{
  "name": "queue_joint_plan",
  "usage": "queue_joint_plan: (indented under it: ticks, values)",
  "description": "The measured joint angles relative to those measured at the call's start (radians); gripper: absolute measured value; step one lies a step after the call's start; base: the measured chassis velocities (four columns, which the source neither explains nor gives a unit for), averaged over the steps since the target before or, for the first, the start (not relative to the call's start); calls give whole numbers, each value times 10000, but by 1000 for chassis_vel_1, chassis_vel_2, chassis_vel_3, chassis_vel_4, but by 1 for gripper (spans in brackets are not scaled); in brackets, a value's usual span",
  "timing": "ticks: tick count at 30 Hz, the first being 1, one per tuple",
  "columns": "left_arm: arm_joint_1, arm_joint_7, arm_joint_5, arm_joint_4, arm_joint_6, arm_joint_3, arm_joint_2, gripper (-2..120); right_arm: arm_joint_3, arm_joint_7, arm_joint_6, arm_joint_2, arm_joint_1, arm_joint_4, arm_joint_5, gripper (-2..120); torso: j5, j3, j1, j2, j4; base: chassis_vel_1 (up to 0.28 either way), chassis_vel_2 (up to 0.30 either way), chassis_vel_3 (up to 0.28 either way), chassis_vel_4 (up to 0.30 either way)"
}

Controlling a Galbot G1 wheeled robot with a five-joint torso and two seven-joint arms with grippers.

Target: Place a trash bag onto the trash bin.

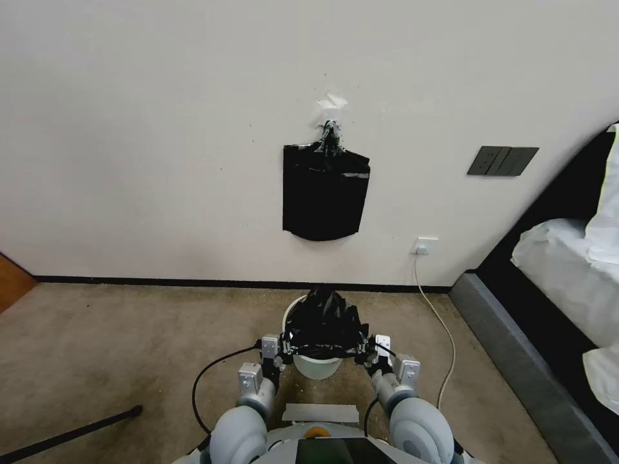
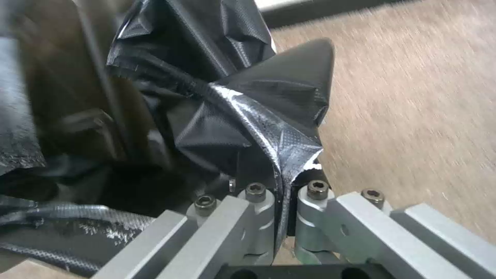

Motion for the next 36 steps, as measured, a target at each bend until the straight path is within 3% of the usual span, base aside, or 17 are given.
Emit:
queue_joint_plan:
  ticks: [12,21,36]
  values:
    - [389,102,46,282,-84,-164,-133,0,-24,426,-336,241,43,-334,586,0,0,0,1,-1,-1,0,0,0,0]
    - [192,253,-7,973,-149,-149,-271,0,-61,313,-348,390,591,-1264,969,0,0,1,1,-1,-1,0,0,0,0]
    - [-605,298,-23,2116,-618,-433,-459,0,3,-951,391,302,1146,-2582,530,0,0,1,1,0,-2,0,0,0,0]
